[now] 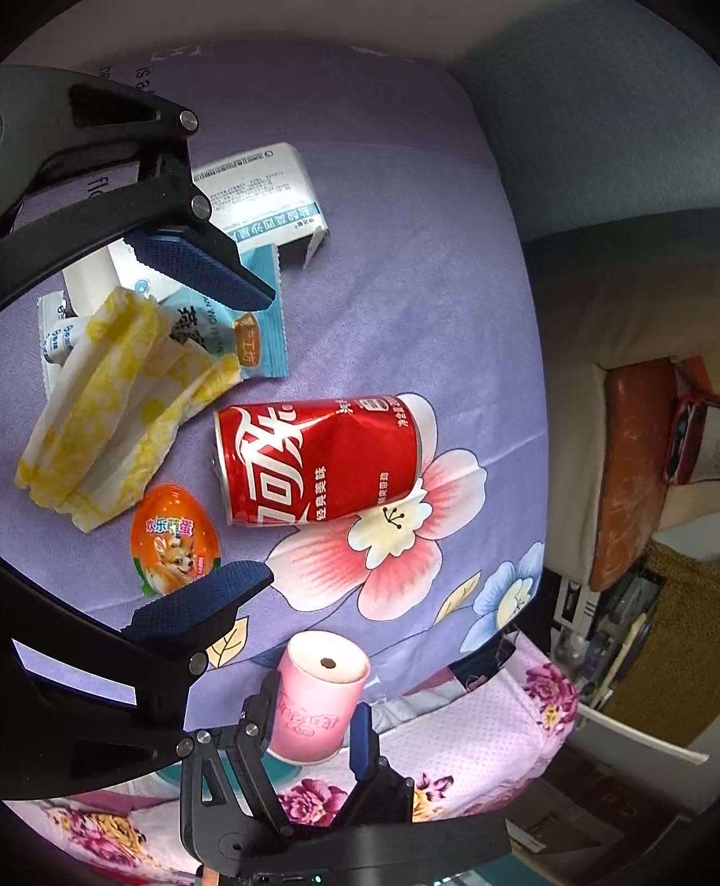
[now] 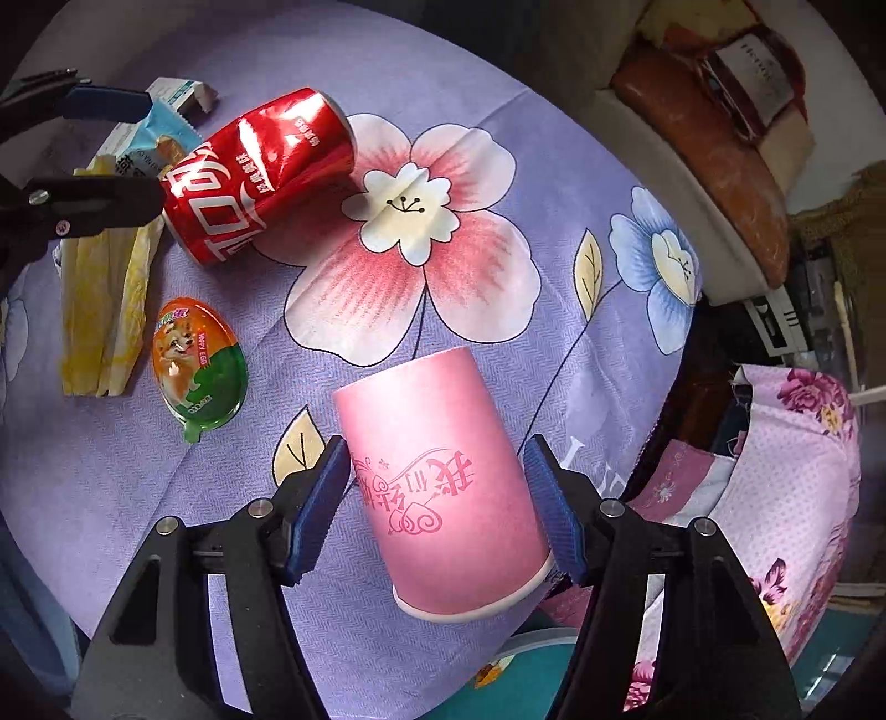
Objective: Collect trash
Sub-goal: 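Move both tools to the pink cup and red Coca-Cola can, then grasp the red Coca-Cola can with left tool while right tool grasps the pink cup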
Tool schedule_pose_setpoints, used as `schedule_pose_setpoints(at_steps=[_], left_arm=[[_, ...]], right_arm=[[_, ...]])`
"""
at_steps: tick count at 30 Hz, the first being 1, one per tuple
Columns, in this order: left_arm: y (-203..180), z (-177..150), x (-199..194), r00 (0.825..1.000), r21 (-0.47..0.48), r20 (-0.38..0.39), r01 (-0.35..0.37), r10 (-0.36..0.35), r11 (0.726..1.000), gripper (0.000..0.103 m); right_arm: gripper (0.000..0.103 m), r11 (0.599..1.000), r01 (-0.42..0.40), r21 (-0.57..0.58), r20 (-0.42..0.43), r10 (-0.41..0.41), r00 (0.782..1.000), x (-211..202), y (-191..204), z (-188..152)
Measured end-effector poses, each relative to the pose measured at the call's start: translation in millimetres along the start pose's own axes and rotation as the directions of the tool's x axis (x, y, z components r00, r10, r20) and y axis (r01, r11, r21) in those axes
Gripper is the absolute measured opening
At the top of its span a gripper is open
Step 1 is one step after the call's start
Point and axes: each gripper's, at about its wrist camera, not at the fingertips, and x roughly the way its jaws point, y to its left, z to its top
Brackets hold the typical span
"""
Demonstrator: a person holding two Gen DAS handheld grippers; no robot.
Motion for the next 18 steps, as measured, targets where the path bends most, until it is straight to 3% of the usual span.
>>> schedule_pose_setpoints(at_steps=[6, 13, 16, 17, 18], left_arm=[[-9, 12, 29, 0.999, 0.001, -0.037, -0.022, 0.022, 1.0, 0.092], [-14, 16, 56, 0.995, 0.008, -0.083, -0.05, 0.051, 0.999, 0.091], [-18, 14, 62, 0.994, 0.012, -0.097, -0.053, 0.054, 0.999, 0.071], [-18, 12, 63, 0.993, 0.009, -0.1, -0.053, 0.054, 0.999, 0.059], [-18, 11, 62, 0.994, 0.007, -0.097, -0.052, 0.053, 0.999, 0.059]], right_arm=[[0.062, 0.978, -0.087, 0.188, 0.031, 0.083, 0.996, -2, -29, -18], [0.062, 0.907, -0.259, 0.331, 0.101, 0.239, 0.966, -2, -42, -38], [0.062, 0.894, -0.272, 0.356, 0.099, 0.254, 0.962, 2, -43, -43], [0.062, 0.892, -0.27, 0.364, 0.097, 0.252, 0.963, 3, -43, -45], [0.062, 0.888, -0.269, 0.373, 0.096, 0.251, 0.963, 4, -44, -47]])
